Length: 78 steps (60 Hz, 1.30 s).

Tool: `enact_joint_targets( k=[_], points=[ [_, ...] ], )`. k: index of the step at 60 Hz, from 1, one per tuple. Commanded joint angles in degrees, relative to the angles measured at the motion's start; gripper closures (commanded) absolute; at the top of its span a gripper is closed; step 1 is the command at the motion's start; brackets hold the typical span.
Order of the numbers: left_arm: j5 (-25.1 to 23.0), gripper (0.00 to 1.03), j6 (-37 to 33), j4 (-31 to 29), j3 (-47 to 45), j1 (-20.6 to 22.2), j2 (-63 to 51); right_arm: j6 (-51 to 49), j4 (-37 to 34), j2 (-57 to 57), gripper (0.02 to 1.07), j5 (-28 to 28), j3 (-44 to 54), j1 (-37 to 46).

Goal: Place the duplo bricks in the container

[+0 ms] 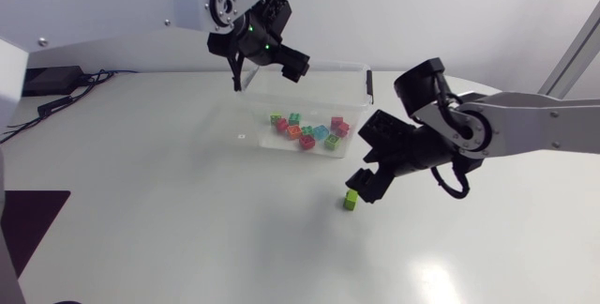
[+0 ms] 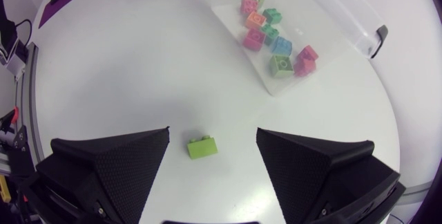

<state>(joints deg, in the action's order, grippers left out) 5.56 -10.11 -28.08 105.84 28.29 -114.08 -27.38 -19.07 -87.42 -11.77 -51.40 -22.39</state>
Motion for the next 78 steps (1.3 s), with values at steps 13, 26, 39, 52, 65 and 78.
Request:
enact_joint_targets(
  k=[13, 26, 39, 52, 65, 78],
  points=[
    [2.08, 0.05, -0.26, -2.69, -9.07, 1.76, 14.33, -2.86, 2.46, -9.44, 0.16, -0.18, 0.07, 0.24],
    [2.08, 0.05, -0.53, -4.97, -14.61, 1.41, 21.53, -3.65, 2.55, -11.99, 0.35, -0.10, 0.07, -0.37],
    [2.17, 0.05, -0.53, -5.76, -22.08, 1.59, 28.04, -3.65, 2.46, -13.57, 0.79, 0.26, -0.02, -1.34],
    [2.70, 0.05, -0.53, -5.76, -28.67, -0.17, 33.84, -3.03, 0.44, -9.61, 0.80, 0.52, 0.16, -2.48],
    [4.72, 0.05, -0.17, -5.85, -35.35, -0.17, 41.22, 0.31, -5.01, 1.20, 0.80, 1.49, -4.50, -2.74],
    [6.30, 0.05, 0.09, -5.06, -43.62, -0.26, 49.04, 4.35, -7.03, 3.31, 0.79, 3.07, -13.99, -2.22]
  ],
)
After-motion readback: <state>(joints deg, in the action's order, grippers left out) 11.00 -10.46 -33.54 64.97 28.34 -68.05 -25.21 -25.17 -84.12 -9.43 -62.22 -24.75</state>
